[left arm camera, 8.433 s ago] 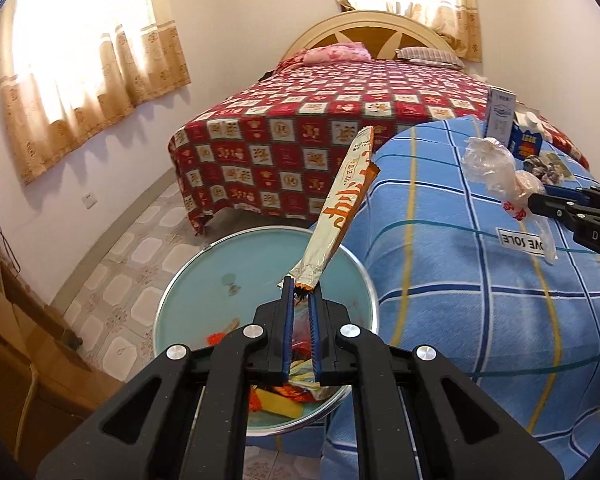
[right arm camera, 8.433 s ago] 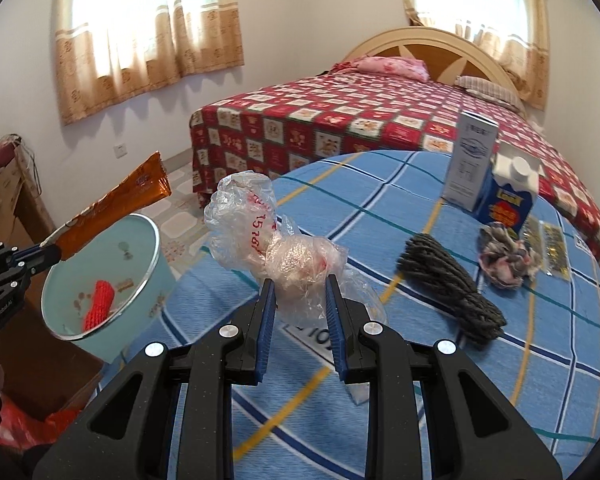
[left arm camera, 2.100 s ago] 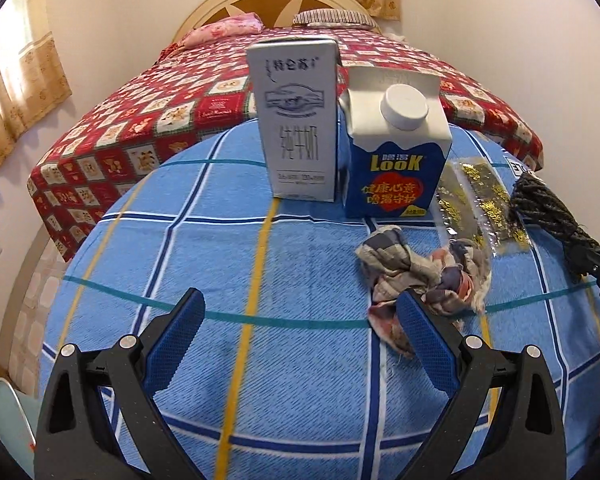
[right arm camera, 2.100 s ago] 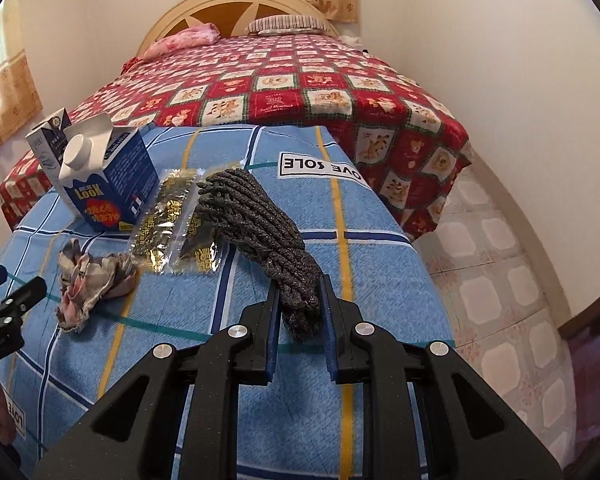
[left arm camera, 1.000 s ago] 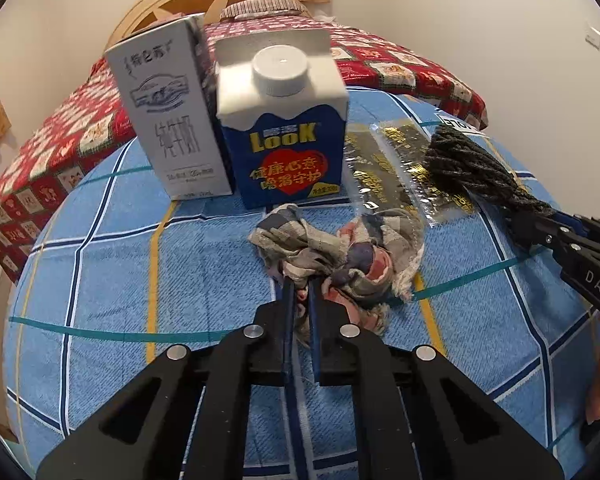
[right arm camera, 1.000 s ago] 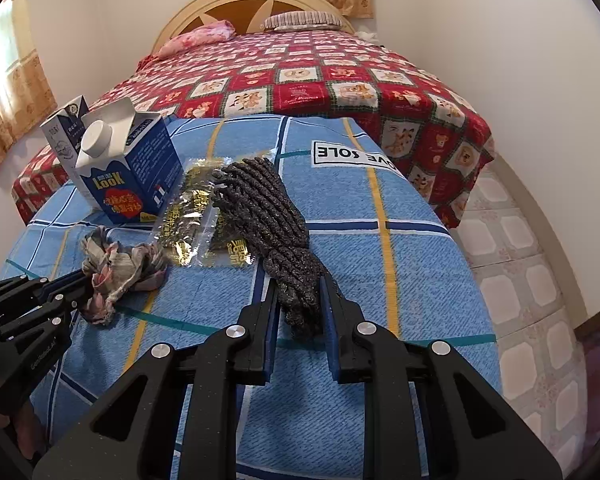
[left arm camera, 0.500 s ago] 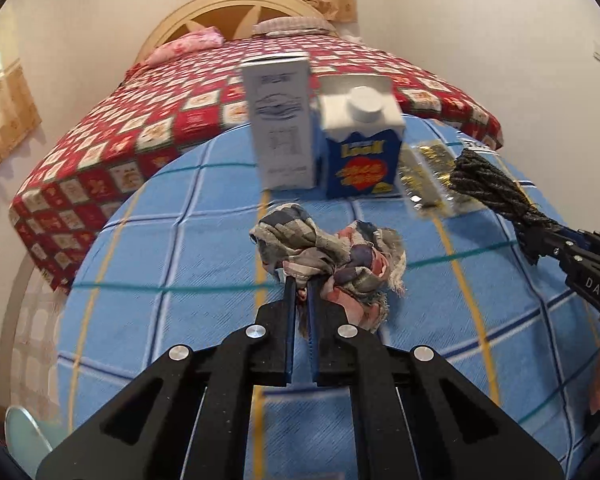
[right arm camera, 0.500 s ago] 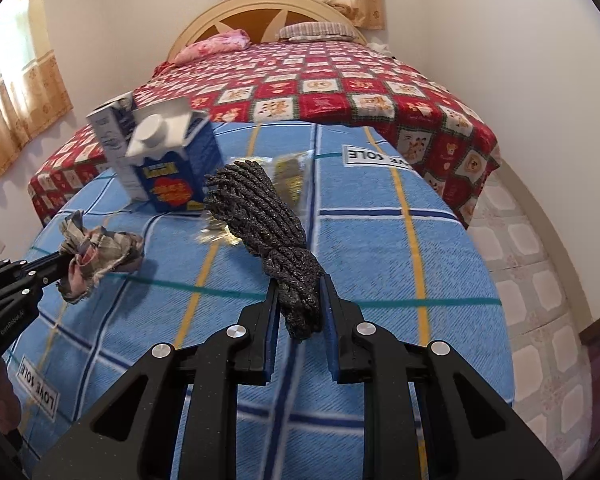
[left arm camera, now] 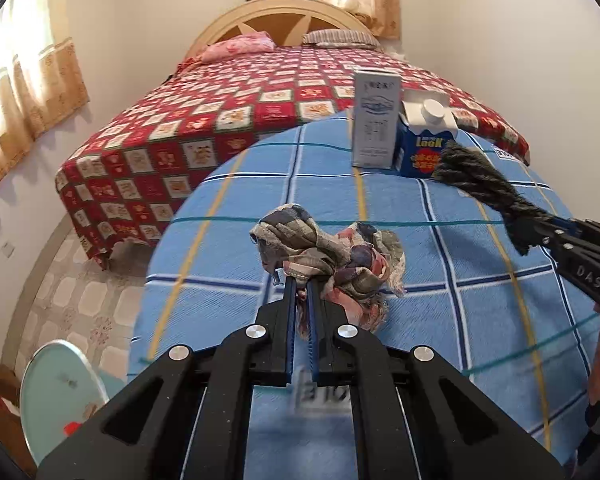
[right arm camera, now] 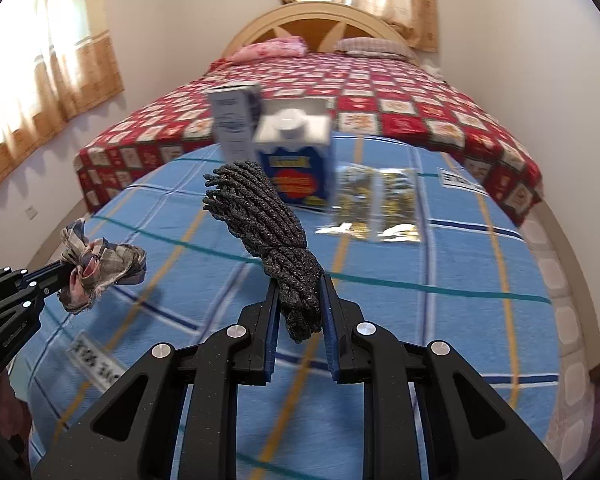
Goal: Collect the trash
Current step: 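Carry the rag and rope bundle over the blue bin with both grippers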
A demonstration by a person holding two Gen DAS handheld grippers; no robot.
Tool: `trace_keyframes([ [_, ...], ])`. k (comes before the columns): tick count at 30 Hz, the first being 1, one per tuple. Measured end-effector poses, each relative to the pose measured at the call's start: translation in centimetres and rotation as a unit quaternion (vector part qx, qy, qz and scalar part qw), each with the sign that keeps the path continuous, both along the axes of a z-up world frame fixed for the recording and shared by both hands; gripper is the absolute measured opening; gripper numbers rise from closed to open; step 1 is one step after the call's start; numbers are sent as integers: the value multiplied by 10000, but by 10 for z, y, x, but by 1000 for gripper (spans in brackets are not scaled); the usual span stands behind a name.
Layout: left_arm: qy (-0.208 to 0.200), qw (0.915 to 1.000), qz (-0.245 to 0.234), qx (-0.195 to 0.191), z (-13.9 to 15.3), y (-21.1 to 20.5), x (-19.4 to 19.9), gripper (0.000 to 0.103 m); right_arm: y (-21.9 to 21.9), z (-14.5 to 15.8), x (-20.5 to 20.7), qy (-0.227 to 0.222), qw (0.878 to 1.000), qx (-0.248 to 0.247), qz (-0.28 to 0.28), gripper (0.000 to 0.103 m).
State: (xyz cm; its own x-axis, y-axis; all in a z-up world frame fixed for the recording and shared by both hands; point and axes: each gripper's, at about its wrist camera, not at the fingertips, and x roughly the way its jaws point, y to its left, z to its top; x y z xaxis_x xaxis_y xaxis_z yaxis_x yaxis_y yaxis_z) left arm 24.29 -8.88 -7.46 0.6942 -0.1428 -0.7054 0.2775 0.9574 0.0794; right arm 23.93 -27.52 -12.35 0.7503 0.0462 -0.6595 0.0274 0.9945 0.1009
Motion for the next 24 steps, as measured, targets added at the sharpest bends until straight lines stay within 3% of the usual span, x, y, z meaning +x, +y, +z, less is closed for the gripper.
trace_keyframes([
  [14, -183, 9984, 532, 26, 11, 59, -38, 5, 77, 5, -15, -112, 9977, -148, 658, 20],
  [24, -239, 9976, 650, 24, 14, 86, -61, 5, 112, 12, -25, -201, 9946, -291, 976, 20],
])
